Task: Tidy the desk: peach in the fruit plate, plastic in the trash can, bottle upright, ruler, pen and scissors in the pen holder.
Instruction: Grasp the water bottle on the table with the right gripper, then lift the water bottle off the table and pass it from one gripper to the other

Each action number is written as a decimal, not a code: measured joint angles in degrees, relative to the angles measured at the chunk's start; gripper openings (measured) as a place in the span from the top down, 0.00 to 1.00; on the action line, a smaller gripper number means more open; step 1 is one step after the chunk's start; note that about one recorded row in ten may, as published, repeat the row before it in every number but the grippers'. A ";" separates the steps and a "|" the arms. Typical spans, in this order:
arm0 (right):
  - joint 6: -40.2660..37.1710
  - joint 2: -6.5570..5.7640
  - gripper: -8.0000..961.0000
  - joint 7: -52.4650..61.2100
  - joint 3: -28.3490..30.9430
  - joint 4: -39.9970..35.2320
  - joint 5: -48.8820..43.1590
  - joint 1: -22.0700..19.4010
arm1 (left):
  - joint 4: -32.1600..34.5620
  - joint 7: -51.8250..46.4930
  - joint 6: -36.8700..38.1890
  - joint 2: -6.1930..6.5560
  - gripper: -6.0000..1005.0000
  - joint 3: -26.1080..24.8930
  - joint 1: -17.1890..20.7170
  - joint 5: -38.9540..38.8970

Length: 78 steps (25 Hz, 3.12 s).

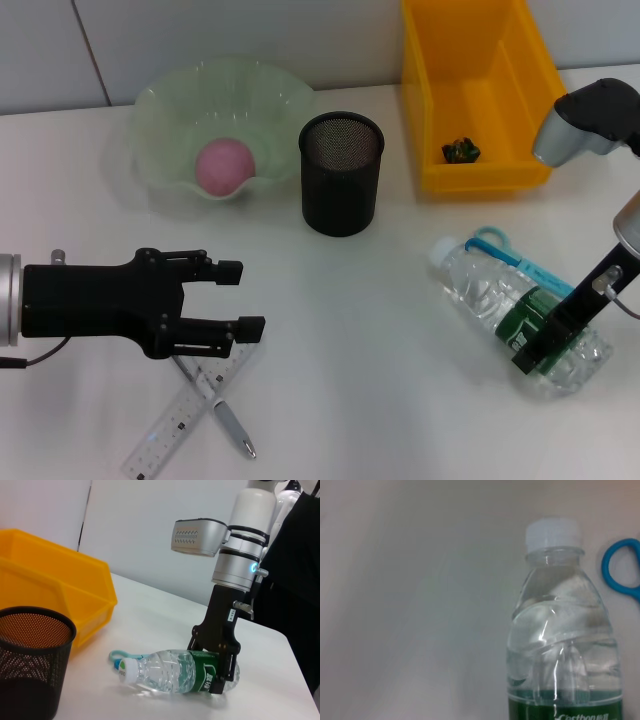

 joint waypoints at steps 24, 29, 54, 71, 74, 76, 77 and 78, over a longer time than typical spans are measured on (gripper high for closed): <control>-0.49 1.18 0.19 -2.41 -0.01 -8.82 5.02 -3.37 | 0.00 0.10 0.11 0.42 0.20 -0.17 0.04 -0.21; -0.05 1.23 0.19 -4.71 0.27 -10.57 7.92 -4.89 | 0.00 0.06 0.33 0.44 0.20 -0.92 0.11 -0.22; 11.69 1.41 0.19 -40.84 0.70 -4.67 45.57 -18.40 | -1.76 0.03 1.06 -1.67 0.20 -11.64 0.15 -3.56; 12.79 1.41 0.19 -67.51 1.19 12.14 66.04 -18.90 | -16.51 7.98 0.17 -1.99 0.20 -11.68 -3.81 -15.08; 12.34 1.42 0.18 -70.35 0.75 14.90 69.36 -18.78 | -18.45 8.76 0.06 -2.06 0.20 -11.67 -4.44 -17.34; 12.10 1.49 0.18 -72.30 0.54 16.89 71.26 -18.60 | -19.71 9.46 -0.05 -2.06 0.20 -11.66 -4.77 -18.62; 12.05 1.53 0.18 -73.05 0.52 17.89 71.80 -18.44 | -20.65 10.04 -0.13 -2.06 0.20 -11.67 -5.00 -19.45; 11.94 1.57 0.18 -73.94 0.53 18.98 72.36 -18.21 | -21.48 10.51 -0.23 -2.06 0.20 -11.68 -5.24 -20.07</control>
